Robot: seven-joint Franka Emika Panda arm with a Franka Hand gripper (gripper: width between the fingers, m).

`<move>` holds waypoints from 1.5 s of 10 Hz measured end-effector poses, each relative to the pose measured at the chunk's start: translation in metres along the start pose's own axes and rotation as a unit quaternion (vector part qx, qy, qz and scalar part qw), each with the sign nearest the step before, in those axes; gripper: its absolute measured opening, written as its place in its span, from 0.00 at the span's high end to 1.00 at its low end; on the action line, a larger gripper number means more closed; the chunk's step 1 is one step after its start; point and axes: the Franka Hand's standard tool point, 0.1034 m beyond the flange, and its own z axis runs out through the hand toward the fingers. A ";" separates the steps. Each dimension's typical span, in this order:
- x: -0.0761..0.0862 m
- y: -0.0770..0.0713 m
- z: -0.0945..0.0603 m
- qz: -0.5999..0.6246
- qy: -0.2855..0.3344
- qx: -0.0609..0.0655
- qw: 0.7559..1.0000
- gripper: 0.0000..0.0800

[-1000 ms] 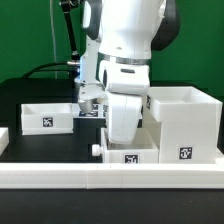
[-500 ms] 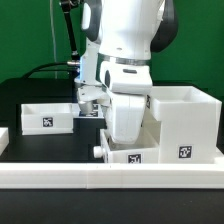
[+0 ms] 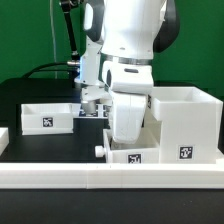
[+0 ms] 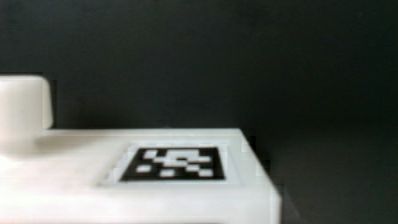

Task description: Assemble drawer

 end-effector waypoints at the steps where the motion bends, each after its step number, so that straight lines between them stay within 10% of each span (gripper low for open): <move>1: 0.002 0.000 0.000 0.006 0.000 0.000 1.000 0.94; 8: 0.006 0.001 -0.001 -0.002 -0.003 -0.001 1.000 0.94; 10: 0.006 0.001 -0.001 -0.002 -0.003 -0.001 1.000 0.81; 12: 0.008 0.005 -0.008 0.000 -0.002 -0.006 1.000 0.39; 15: 0.011 0.010 -0.020 0.001 -0.002 -0.015 1.000 0.21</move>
Offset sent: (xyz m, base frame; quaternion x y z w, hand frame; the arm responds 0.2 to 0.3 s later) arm 0.0083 0.0005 -0.0042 -0.0167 -0.0578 -0.1091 0.9922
